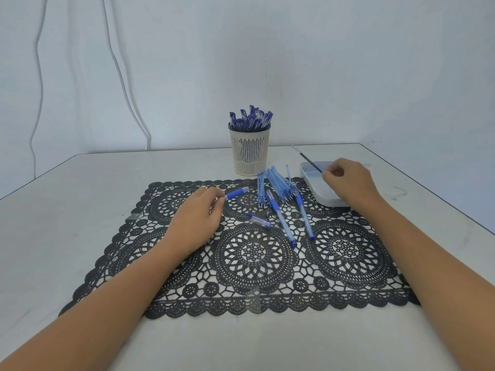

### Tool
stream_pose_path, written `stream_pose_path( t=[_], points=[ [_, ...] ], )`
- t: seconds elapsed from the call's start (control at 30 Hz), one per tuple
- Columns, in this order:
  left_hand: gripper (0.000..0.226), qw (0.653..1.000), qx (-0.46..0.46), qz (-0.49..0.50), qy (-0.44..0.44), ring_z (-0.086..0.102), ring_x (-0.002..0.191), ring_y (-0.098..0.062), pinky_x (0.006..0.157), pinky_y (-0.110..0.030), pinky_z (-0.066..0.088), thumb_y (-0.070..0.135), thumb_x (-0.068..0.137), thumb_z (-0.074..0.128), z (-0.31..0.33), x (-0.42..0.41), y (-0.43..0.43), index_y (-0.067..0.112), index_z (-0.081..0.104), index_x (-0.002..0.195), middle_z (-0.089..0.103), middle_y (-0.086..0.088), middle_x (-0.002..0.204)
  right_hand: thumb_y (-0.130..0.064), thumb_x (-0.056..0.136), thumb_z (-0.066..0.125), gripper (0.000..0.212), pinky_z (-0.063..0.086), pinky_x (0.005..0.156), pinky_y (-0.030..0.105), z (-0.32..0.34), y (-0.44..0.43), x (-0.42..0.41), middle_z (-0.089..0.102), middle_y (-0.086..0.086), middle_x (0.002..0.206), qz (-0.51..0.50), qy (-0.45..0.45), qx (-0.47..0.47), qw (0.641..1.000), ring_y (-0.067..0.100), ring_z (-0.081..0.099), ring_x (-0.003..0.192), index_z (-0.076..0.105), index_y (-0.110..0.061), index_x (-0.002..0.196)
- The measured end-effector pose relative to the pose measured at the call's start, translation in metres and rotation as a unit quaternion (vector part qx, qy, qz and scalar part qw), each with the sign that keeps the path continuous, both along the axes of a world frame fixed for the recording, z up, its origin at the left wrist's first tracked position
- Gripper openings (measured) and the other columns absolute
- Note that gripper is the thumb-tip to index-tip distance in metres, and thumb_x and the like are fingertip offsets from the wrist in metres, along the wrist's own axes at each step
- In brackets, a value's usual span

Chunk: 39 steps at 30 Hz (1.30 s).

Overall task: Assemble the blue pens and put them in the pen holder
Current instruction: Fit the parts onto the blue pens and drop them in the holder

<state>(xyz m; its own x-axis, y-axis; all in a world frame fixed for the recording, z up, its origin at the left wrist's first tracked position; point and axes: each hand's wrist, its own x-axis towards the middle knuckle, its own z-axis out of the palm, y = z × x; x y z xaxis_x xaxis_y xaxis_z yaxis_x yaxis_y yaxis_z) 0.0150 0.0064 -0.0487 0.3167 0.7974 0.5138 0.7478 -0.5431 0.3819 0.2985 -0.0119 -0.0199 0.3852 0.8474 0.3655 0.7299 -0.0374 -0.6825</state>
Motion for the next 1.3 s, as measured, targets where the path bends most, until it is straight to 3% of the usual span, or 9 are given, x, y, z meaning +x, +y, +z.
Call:
stream_pose_path(
  t=[0.17,0.27,0.37,0.47,0.63,0.9,1.07,1.23,1.3],
  points=[
    [0.019,1.0,0.002,-0.004,-0.006,0.046,0.074,-0.009,0.064,-0.023,0.031,0.023,0.095,0.044,0.001,0.0,0.0,0.014,0.057,0.105,0.051,0.004,0.084,-0.014,0.088,0.059,0.007,0.038,0.061,0.015,0.016,-0.016,-0.02,0.06,-0.006,0.068,0.165,0.103,0.011,0.981,0.003,0.052,0.061,0.065,-0.017,0.085],
    [0.019,1.0,0.001,-0.007,-0.009,0.043,0.071,-0.003,0.061,-0.015,0.03,0.024,0.096,0.043,0.001,-0.001,-0.001,0.015,0.057,0.105,0.047,0.01,0.08,-0.013,0.087,0.06,0.011,0.038,0.057,0.008,0.019,-0.02,-0.025,0.058,-0.011,0.061,0.198,0.103,0.006,0.975,-0.005,0.051,0.054,0.067,-0.019,0.082],
    [0.019,1.0,0.001,-0.007,-0.013,0.043,0.072,-0.001,0.062,-0.012,0.03,0.024,0.096,0.043,0.001,-0.001,-0.001,0.015,0.057,0.105,0.047,0.01,0.081,-0.012,0.087,0.06,0.012,0.037,0.053,0.002,0.02,-0.024,-0.028,0.056,-0.011,0.058,0.209,0.091,0.001,0.974,-0.008,0.048,0.049,0.068,-0.017,0.08],
    [0.018,1.0,0.002,-0.013,-0.015,0.044,0.072,0.0,0.062,-0.011,0.03,0.024,0.096,0.043,0.002,0.0,-0.001,0.016,0.057,0.105,0.047,0.011,0.081,-0.013,0.087,0.06,0.009,0.038,0.055,0.001,0.02,-0.027,-0.03,0.058,-0.007,0.063,0.215,0.075,-0.011,0.974,-0.001,0.049,0.056,0.069,-0.013,0.085],
    [0.018,1.0,0.005,-0.018,-0.022,0.044,0.071,0.002,0.061,-0.01,0.03,0.023,0.096,0.043,0.002,0.0,-0.001,0.016,0.057,0.104,0.045,0.016,0.079,-0.012,0.087,0.059,0.011,0.042,0.068,0.018,0.018,-0.026,-0.031,0.058,-0.002,0.065,0.202,0.072,-0.007,0.977,0.009,0.049,0.063,0.067,-0.015,0.081],
    [0.018,0.999,0.003,-0.018,-0.034,0.044,0.069,0.001,0.06,-0.009,0.03,0.023,0.096,0.043,0.002,0.0,0.0,0.015,0.058,0.104,0.046,0.016,0.078,-0.014,0.087,0.059,0.014,0.041,0.065,0.018,0.018,-0.026,-0.03,0.056,-0.004,0.062,0.196,0.061,-0.004,0.979,0.008,0.048,0.06,0.066,-0.02,0.077],
    [0.017,0.998,-0.003,-0.024,-0.063,0.043,0.065,-0.003,0.059,-0.009,0.033,0.02,0.096,0.044,0.004,0.0,-0.002,0.013,0.058,0.103,0.049,0.012,0.075,-0.015,0.088,0.059,0.011,0.04,0.063,0.018,0.017,-0.026,-0.03,0.057,-0.002,0.064,0.199,0.068,-0.016,0.978,0.01,0.048,0.062,0.069,-0.014,0.084],
    [0.016,0.998,0.004,-0.029,-0.059,0.044,0.067,-0.004,0.06,-0.01,0.033,0.019,0.096,0.045,0.003,0.0,-0.001,0.014,0.059,0.102,0.051,0.009,0.076,-0.01,0.088,0.058,0.016,0.039,0.053,0.002,0.015,-0.022,-0.029,0.056,-0.005,0.059,0.195,0.101,-0.004,0.976,0.002,0.048,0.054,0.067,-0.016,0.077],
    [0.017,0.998,0.005,-0.028,-0.058,0.045,0.067,-0.005,0.061,-0.011,0.034,0.019,0.096,0.045,0.003,0.0,-0.001,0.014,0.059,0.102,0.052,0.008,0.077,-0.007,0.087,0.057,0.017,0.039,0.053,0.002,0.016,-0.022,-0.028,0.055,-0.008,0.056,0.19,0.125,0.006,0.974,-0.002,0.049,0.053,0.065,-0.016,0.075]
  ],
)
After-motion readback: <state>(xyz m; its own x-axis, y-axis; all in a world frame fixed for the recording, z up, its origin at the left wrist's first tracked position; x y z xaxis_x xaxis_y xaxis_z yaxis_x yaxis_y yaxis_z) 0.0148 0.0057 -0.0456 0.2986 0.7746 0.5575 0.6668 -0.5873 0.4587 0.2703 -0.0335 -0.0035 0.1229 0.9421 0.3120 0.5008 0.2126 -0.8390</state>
